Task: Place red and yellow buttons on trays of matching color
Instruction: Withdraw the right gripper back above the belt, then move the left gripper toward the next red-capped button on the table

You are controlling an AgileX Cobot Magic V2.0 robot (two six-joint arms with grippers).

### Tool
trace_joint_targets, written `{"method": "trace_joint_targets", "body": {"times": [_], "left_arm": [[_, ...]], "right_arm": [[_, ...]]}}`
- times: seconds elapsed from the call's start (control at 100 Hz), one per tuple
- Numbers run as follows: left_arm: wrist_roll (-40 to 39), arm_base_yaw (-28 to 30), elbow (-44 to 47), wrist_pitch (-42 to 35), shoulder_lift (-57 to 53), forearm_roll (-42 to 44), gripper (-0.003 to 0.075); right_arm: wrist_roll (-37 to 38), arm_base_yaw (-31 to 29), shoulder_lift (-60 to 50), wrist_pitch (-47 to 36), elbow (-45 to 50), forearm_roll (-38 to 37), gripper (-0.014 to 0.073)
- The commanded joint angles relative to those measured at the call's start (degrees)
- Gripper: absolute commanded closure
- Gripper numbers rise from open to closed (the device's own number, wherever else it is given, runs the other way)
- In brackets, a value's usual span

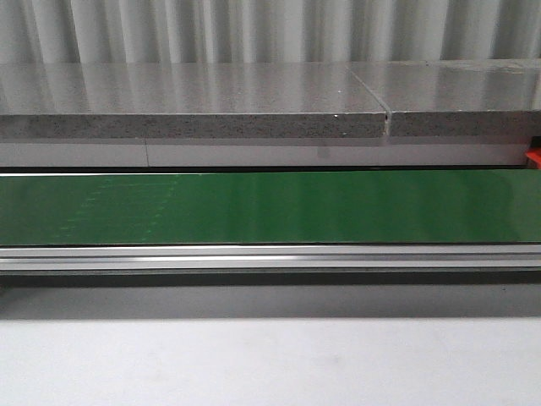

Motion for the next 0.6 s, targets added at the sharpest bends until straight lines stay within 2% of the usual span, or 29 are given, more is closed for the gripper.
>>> {"method": "trace_joint_targets", "body": {"times": [0.0, 0.59], "left_arm": [[-0.31, -0.36, -1.52, -4.07, 0.34, -0.38, 0.0741], [-0.31, -0.36, -1.52, -4.80, 0.44, -0.38, 0.0741]], "right_arm": [[-0.77, 0.20, -0.52, -3.88, -1.63, 0.19, 0.0718], [-0.77, 0.20, -0.52, -3.88, -1.63, 0.19, 0.0718]]}}
